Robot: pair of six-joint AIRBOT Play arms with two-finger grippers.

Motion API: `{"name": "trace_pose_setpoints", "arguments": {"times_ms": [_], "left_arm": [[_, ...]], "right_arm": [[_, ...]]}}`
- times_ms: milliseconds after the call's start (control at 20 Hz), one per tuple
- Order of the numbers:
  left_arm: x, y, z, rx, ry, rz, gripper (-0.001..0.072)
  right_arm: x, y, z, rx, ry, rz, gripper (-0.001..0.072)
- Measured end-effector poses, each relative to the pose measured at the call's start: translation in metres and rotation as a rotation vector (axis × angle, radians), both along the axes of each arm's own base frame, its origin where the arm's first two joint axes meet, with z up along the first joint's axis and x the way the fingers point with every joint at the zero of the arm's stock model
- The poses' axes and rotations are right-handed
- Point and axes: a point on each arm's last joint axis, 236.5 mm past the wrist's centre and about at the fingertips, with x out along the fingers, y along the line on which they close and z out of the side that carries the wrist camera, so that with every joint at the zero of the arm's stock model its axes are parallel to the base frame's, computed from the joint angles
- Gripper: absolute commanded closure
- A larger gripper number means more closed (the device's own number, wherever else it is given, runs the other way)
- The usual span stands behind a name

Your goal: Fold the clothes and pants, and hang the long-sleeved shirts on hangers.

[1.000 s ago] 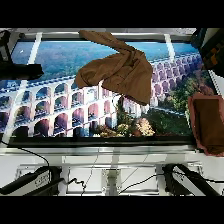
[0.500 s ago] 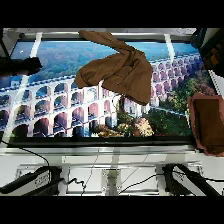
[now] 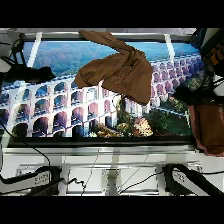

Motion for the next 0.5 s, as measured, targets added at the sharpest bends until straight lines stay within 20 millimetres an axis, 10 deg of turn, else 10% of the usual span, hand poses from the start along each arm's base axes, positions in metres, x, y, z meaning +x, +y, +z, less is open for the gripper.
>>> {"name": "trace_pose_setpoints", "arguments": {"times_ms": [500], "left_arm": [[0.003,-0.026,-0.022,-0.004,0.040,-0.054,0.0270]], "right_arm": [[0.020,0.075,-0.102,0.398,0.214,-0.126,0.0142]]}}
